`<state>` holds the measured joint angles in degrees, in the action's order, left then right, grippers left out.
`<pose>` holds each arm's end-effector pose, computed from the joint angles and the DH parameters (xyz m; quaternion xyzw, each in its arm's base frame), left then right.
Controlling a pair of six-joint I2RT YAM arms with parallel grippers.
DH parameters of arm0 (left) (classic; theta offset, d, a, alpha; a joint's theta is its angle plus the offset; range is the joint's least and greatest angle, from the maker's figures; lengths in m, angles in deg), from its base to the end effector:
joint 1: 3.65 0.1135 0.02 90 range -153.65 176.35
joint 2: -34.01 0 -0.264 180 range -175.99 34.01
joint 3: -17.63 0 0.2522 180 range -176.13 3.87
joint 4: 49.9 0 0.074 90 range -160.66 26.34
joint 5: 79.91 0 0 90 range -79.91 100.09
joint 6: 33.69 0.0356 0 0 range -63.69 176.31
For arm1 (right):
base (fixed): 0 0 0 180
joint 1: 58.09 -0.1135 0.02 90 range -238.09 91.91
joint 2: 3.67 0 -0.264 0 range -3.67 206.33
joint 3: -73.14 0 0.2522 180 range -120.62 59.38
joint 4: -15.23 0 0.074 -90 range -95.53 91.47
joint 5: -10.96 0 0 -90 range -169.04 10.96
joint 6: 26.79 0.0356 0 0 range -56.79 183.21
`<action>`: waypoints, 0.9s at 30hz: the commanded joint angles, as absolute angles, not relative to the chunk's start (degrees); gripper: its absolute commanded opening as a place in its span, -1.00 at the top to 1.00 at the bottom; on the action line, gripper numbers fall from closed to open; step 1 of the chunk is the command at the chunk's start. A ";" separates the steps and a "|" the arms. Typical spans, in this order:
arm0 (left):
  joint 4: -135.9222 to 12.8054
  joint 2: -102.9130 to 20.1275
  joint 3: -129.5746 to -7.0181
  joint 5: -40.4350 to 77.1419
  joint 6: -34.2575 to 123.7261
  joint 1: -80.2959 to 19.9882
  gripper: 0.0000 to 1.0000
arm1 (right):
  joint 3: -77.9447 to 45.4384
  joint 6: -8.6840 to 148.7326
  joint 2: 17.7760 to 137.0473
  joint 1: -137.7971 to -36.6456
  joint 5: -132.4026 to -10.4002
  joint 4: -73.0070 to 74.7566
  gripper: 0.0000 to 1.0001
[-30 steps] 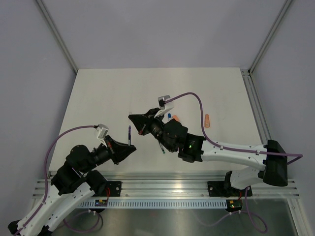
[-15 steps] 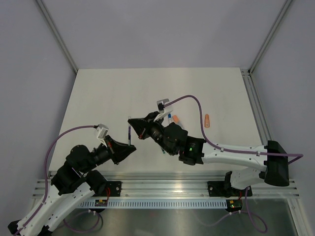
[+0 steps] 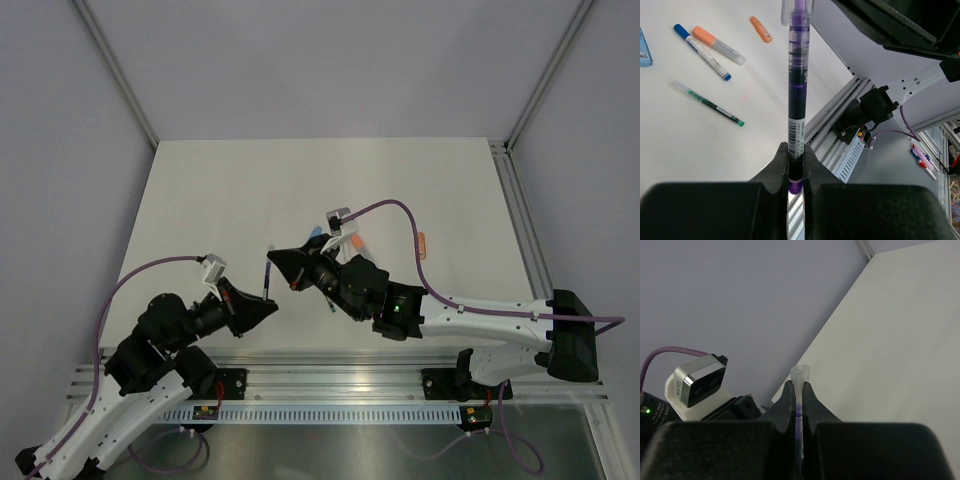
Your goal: Insert the pens into the pen caps
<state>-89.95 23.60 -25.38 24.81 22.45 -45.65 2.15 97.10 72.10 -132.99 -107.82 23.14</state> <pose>0.0536 -0.0605 0.2830 0.1372 0.7375 -0.4781 0.4569 0.0977 0.2963 0.3541 -0.0642 0.6870 0.4724 0.5484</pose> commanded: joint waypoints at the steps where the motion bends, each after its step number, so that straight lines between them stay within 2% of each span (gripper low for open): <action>1: -85.46 21.71 -28.99 23.71 23.62 -45.31 1.00 | 3.74 100.73 70.07 -134.56 -101.90 18.26 1.00; 10: -82.82 14.68 -34.88 29.24 27.22 -45.31 1.00 | 3.75 103.29 70.07 -135.00 -98.47 12.64 1.00; 21: -84.15 15.30 -41.74 28.37 32.84 -45.31 1.00 | 3.48 106.36 72.53 -135.70 -88.98 10.61 1.00; 27: -80.19 12.22 -42.88 30.57 33.02 -45.31 1.00 | 4.36 106.98 75.34 -139.21 -92.75 10.52 1.00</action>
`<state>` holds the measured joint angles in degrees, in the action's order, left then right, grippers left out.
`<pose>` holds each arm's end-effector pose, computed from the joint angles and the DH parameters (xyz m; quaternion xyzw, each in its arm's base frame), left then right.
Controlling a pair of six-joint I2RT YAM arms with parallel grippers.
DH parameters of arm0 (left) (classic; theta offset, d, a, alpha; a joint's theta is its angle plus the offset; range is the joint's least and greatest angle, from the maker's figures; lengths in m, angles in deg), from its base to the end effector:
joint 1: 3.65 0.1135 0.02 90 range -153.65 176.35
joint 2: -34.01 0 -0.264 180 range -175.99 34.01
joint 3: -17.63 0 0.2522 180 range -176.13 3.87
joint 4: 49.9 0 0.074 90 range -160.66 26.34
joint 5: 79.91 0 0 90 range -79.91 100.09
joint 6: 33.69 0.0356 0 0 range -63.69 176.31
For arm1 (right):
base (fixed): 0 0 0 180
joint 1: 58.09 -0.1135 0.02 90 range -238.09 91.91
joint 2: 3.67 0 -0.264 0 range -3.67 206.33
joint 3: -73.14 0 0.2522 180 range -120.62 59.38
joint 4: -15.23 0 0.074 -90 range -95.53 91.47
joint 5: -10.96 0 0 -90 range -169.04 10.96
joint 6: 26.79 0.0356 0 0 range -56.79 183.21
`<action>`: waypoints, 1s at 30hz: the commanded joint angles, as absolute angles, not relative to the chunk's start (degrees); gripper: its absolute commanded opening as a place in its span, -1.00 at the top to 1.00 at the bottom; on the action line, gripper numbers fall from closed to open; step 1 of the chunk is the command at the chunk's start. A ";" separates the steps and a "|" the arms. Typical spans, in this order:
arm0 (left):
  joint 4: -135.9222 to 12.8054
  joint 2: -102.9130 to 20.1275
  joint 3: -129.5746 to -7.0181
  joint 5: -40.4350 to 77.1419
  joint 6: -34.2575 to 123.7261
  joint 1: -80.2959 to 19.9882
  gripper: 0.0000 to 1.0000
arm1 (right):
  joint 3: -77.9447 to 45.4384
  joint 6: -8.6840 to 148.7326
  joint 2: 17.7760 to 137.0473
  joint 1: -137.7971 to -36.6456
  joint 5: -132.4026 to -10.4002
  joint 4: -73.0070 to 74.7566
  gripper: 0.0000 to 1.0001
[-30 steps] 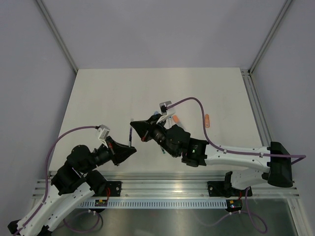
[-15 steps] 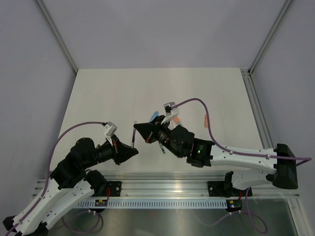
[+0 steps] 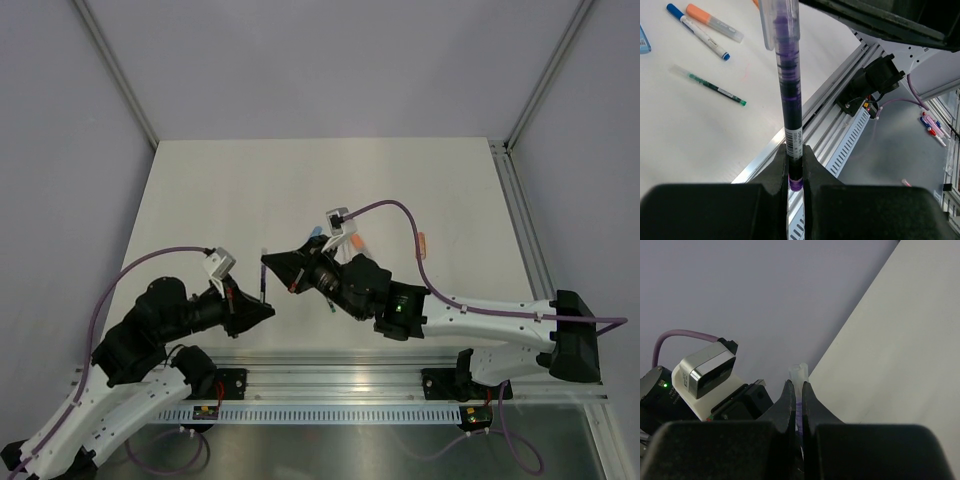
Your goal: Insert the pens into the pen caps
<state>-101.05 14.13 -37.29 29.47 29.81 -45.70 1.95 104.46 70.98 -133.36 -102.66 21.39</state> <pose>0.0527 -0.0634 0.3182 0.2068 0.7669 -0.4448 0.4138 0.0922 0.2946 0.3579 -0.0560 0.6894 0.5280 0.4927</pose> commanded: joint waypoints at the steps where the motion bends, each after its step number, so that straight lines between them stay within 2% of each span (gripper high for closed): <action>1: -80.19 11.87 -43.76 30.40 33.28 -45.31 1.00 | 4.45 106.98 75.26 -139.39 -93.62 10.35 1.00; 6: -81.15 12.03 -43.33 33.99 33.90 -45.31 1.00 | 4.72 105.84 70.00 -139.31 -98.20 8.07 0.96; 7: -81.15 12.48 -42.45 34.52 33.73 -45.31 1.00 | 4.28 104.27 69.20 -139.31 -98.90 6.50 0.88; 8: -81.24 13.00 -40.44 35.66 33.03 -45.31 1.00 | 3.40 103.30 68.58 -139.13 -99.60 5.61 0.66; 13: -81.07 17.57 -36.82 37.33 31.97 -45.31 1.00 | -3.80 95.48 66.65 -138.08 -96.63 0.34 0.24; 18: -80.98 19.60 -35.94 38.92 31.27 -45.31 1.00 | -7.76 91.43 64.28 -135.01 -86.00 -0.81 -0.17; 21: -80.02 20.48 -35.42 40.85 30.56 -45.31 1.00 | -8.47 87.57 62.96 -133.25 -79.59 -1.17 -0.29; 25: -77.64 21.09 -34.19 45.32 28.72 -45.31 1.00 | -8.82 83.87 62.25 -126.86 -62.76 2.59 -0.48; 30: -75.09 20.48 -33.57 49.64 26.79 -45.31 1.00 | -15.21 81.32 65.49 -121.29 -51.19 3.49 -0.59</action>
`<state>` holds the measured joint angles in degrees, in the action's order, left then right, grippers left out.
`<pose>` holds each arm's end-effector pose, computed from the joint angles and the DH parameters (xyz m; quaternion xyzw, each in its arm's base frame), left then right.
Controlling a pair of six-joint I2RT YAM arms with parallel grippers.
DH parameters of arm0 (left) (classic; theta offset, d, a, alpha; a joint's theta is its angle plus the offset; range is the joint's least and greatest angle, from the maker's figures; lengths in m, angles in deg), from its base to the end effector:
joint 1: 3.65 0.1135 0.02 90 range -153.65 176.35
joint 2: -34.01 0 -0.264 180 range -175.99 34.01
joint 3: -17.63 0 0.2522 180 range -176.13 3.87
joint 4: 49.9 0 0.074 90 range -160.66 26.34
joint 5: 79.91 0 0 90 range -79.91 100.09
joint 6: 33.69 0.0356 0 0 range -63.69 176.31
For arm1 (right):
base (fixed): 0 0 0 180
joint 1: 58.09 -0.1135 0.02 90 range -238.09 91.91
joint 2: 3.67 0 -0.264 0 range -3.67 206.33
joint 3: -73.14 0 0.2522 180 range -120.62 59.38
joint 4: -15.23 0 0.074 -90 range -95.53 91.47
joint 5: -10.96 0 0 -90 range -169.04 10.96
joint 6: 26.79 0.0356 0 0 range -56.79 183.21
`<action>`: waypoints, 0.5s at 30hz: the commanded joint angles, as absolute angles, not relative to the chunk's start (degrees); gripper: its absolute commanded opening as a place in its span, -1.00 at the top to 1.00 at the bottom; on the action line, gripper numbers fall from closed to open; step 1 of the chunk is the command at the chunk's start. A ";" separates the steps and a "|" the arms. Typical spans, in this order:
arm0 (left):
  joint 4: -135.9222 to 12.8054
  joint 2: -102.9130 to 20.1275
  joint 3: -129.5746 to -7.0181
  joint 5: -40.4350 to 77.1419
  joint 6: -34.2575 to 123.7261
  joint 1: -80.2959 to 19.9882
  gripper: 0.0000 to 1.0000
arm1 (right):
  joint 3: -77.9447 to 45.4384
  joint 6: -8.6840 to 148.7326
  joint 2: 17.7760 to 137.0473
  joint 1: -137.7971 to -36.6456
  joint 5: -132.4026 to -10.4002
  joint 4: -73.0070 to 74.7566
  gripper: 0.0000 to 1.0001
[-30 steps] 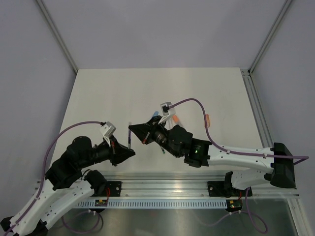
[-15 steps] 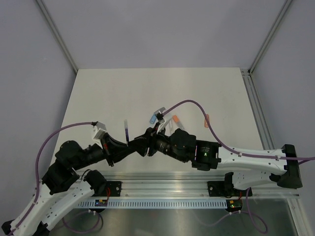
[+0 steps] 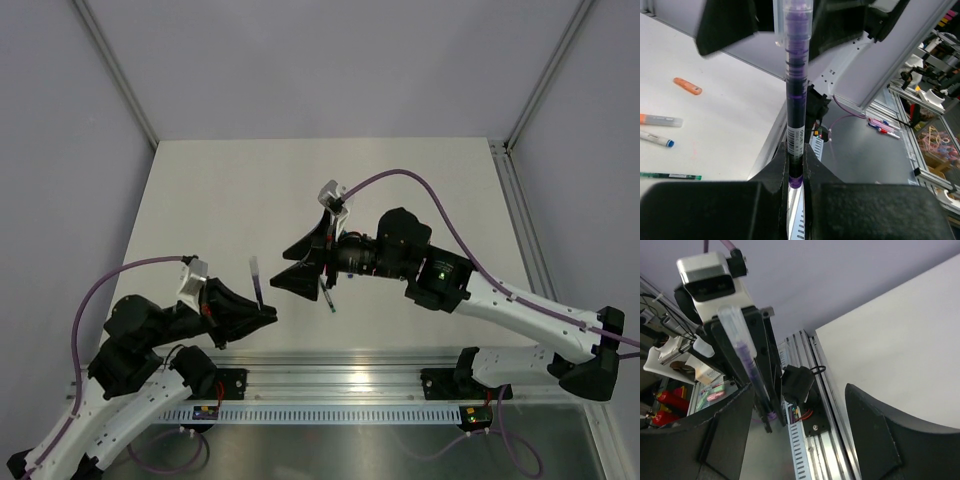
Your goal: Insert the pens into the pen caps
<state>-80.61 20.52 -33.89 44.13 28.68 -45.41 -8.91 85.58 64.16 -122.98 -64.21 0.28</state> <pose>0.0349 -0.0579 0.3436 0.2958 0.5998 -0.5676 0.4802 0.1077 0.2513 0.4186 -0.3404 0.6247 0.5472 0.4409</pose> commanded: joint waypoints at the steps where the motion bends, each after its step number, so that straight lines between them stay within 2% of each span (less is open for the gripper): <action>1: -74.65 20.57 -33.39 50.60 25.91 -45.31 1.00 | -16.46 79.84 66.20 -121.29 -50.05 3.32 -0.60; 9: -69.11 19.60 -30.67 53.69 22.83 -45.31 1.00 | -26.39 77.80 73.49 -121.20 -43.63 0.85 -0.64; 15: -69.02 19.25 -30.40 53.51 22.74 -45.31 1.00 | -26.93 79.20 74.73 -121.29 -41.78 4.37 -0.54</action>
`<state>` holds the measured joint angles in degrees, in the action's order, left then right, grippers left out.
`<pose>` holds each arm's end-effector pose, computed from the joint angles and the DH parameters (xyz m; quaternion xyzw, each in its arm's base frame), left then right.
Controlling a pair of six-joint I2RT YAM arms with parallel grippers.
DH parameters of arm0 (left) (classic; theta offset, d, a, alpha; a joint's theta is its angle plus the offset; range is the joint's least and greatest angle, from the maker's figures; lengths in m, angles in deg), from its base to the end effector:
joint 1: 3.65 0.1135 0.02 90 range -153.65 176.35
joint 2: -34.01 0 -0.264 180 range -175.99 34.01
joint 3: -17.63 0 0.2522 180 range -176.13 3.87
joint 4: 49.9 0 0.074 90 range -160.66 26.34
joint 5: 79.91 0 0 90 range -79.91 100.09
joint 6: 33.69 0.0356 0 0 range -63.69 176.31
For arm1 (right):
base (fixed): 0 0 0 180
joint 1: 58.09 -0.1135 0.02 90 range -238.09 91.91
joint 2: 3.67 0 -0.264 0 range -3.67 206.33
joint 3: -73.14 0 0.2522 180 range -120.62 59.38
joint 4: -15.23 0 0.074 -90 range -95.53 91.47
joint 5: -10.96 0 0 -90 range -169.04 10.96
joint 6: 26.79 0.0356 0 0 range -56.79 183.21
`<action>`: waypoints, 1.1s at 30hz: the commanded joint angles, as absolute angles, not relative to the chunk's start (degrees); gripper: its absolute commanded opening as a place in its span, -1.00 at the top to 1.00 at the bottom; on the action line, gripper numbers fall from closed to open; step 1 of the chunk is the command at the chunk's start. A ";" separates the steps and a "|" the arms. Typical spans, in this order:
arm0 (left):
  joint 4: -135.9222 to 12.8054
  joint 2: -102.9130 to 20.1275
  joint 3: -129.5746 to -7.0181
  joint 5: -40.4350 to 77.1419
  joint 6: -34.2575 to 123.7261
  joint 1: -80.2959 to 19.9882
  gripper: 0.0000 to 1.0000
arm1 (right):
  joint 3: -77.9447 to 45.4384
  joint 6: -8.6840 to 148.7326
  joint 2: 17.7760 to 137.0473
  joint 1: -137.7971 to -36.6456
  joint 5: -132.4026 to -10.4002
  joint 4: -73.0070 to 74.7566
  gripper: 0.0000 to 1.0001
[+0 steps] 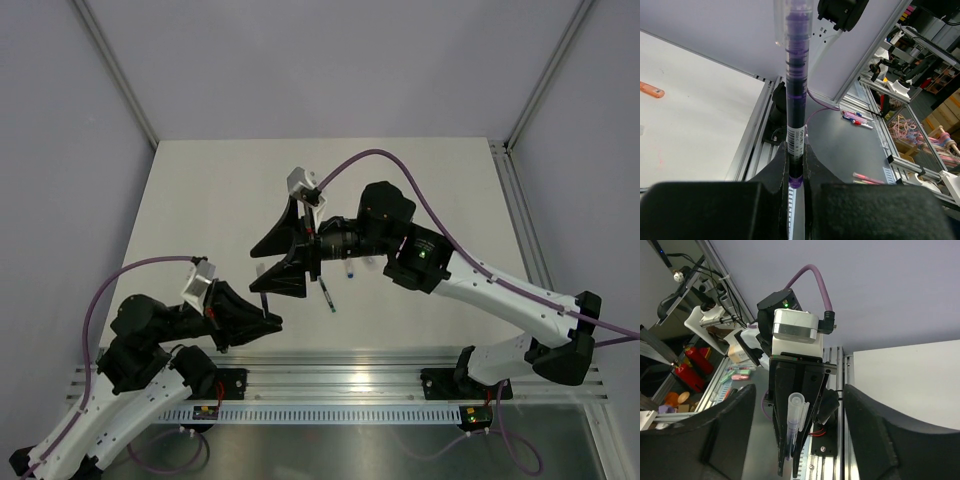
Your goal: Insert the pens into the pen caps
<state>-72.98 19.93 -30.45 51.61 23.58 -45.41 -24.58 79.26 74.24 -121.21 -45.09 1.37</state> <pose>0.0379 -0.0655 0.3378 0.3194 0.5719 -0.6161 0.4375 0.1201 0.2810 0.4678 -0.4545 0.5004 0.6034 0.4230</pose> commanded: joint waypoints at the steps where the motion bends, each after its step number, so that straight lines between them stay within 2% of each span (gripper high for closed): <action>1: -68.76 19.16 -30.32 53.60 22.65 -45.31 1.00 | -27.01 79.90 74.90 -121.29 -41.34 4.89 -0.43; 3: -68.15 18.81 -30.32 53.60 22.48 -45.31 1.00 | -27.19 80.43 75.69 -121.29 -40.46 5.16 -0.30; 7: -68.06 18.19 -30.49 53.51 22.56 -45.31 1.00 | -26.67 81.49 76.40 -121.20 -39.67 6.13 0.19; 10: -68.14 18.02 -30.49 53.34 22.65 -45.40 1.00 | -25.61 82.10 76.49 -121.20 -39.23 7.09 0.41; 11: -68.23 17.93 -30.49 53.33 22.74 -45.32 1.00 | -25.17 82.28 76.49 -121.29 -39.31 7.18 0.57; 13: -68.23 17.84 -30.58 52.99 22.83 -45.31 1.00 | -24.38 82.63 76.14 -121.20 -39.75 7.62 0.74; 14: -68.49 17.84 -30.75 52.81 23.00 -45.31 1.00 | -23.51 82.72 75.61 -121.29 -40.02 7.71 0.94; 15: -68.76 17.84 -30.93 52.37 23.09 -45.31 1.00 | -23.06 82.98 75.43 -121.20 -40.28 7.88 1.00; 20: -69.12 18.46 -32.51 48.68 23.71 -45.31 1.00 | -17.63 82.99 72.98 -121.99 -43.44 8.33 1.00; 26: -67.88 16.00 -36.20 47.71 24.32 -45.31 1.00 | -9.11 78.59 69.81 -129.19 -59.77 6.57 1.00; 33: -69.38 13.63 -40.16 45.25 26.87 -45.31 1.00 | 6.71 87.96 71.38 -135.35 -72.17 17.69 1.00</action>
<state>-81.53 15.58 -34.39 53.07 26.95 -46.02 -2.29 82.72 66.35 -130.91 -69.96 23.36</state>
